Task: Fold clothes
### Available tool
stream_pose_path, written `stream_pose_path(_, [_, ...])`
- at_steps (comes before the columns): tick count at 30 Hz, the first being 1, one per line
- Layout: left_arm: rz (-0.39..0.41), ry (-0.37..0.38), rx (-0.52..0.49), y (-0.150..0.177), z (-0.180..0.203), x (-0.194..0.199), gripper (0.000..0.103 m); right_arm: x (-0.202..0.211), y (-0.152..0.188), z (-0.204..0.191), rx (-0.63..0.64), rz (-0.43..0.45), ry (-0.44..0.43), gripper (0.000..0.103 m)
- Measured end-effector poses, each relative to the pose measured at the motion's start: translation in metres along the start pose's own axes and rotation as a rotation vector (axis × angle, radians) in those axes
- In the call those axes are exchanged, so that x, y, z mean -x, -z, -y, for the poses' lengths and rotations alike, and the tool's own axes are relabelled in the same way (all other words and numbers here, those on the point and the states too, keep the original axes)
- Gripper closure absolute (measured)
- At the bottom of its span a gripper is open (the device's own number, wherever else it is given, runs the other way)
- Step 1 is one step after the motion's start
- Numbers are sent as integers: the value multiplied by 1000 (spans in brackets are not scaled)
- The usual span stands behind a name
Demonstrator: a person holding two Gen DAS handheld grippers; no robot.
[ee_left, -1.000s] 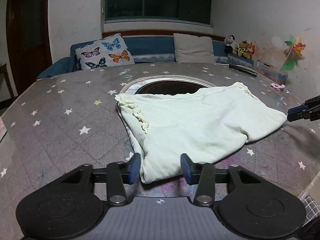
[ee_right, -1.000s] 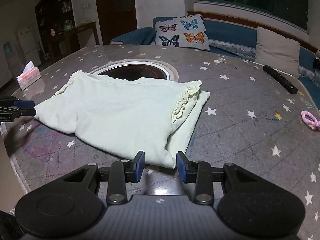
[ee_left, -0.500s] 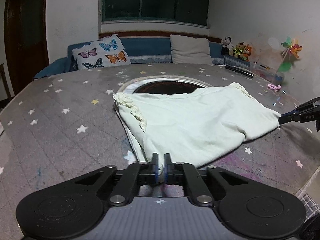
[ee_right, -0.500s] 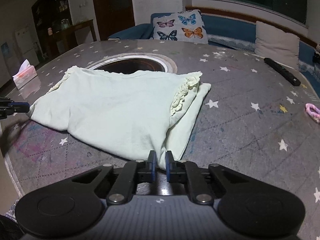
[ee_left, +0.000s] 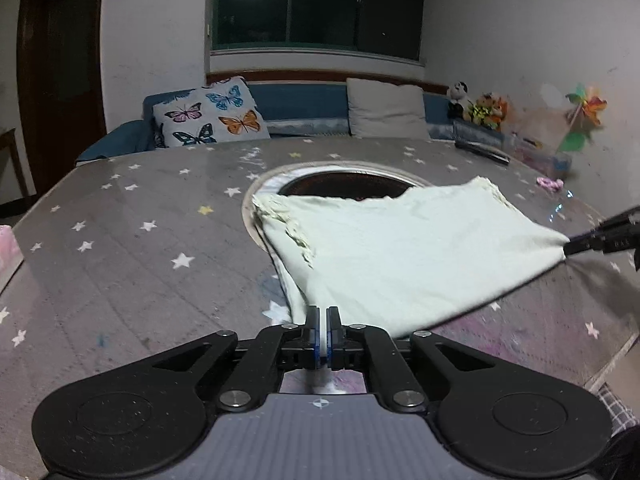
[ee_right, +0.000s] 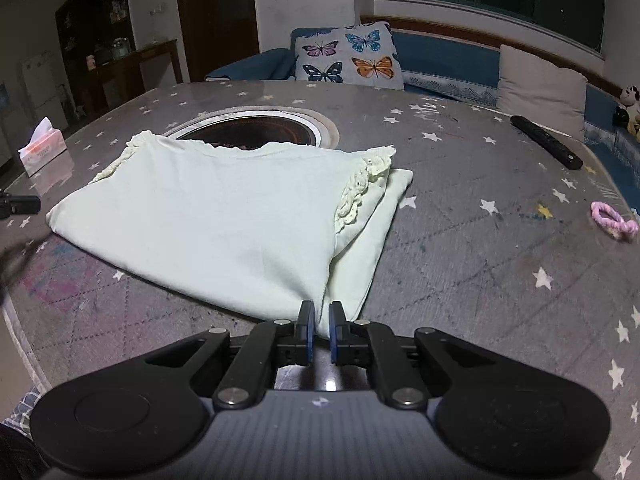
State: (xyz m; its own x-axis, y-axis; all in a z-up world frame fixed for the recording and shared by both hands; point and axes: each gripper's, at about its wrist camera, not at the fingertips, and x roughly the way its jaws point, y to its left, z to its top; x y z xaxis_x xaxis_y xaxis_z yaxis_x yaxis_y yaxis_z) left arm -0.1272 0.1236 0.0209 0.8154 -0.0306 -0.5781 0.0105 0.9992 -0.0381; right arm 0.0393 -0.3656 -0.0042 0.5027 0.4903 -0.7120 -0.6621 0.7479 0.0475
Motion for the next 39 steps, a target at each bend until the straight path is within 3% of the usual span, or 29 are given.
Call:
stream_pose_path(2, [-10, -8, -10, 1, 2, -4, 73, -1, 1, 1, -6, -5, -4, 94])
stream_pose_path(3, [-14, -15, -15, 1, 3, -7, 68, -2, 2, 1, -5, -6, -3, 94])
stream_pose_path(6, [-29, -11, -22, 2, 4, -15, 63, -4, 4, 0, -9, -13, -1, 94])
stream_pose_path(8, [-40, -6, -25, 4, 5, -20, 67, -6, 4, 0, -13, -18, 0, 93])
stream_pose_path(9, [-47, -5, -19, 4, 4, -23, 76, -6, 5, 0, -13, -19, 0, 94])
stream_pose_path(10, [-53, -3, -13, 4, 4, -25, 98, -6, 5, -1, -10, -18, 3, 95])
stream_pose_path(17, [-38, -8, -6, 2, 1, -5, 98, 14, 1, -6, 23, 5, 3, 97])
stream_pose_path(22, [-100, -11, -8, 10, 1, -5, 98, 8, 14, -6, 29, -74, -20, 94])
stream_pose_path(25, [-92, -6, -6, 3, -2, 0, 94, 17, 10, -5, 39, -73, -28, 91])
stream_pose_path(28, [-44, -21, -23, -9, -2, 8, 74, 26, -3, -3, 53, -40, -26, 91])
stream_pose_path(30, [-9, -20, -28, -19, 0, 10, 70, 28, -14, -2, 56, -11, -21, 91])
stream_pose_path(33, [28, 0, -28, -32, 7, 5, 53, 19, -26, -2, 34, 25, -32, 91])
stream_pose_path(39, [31, 78, -35, -45, 27, -31, 46, -27, -36, -9, 6, 14, -55, 91])
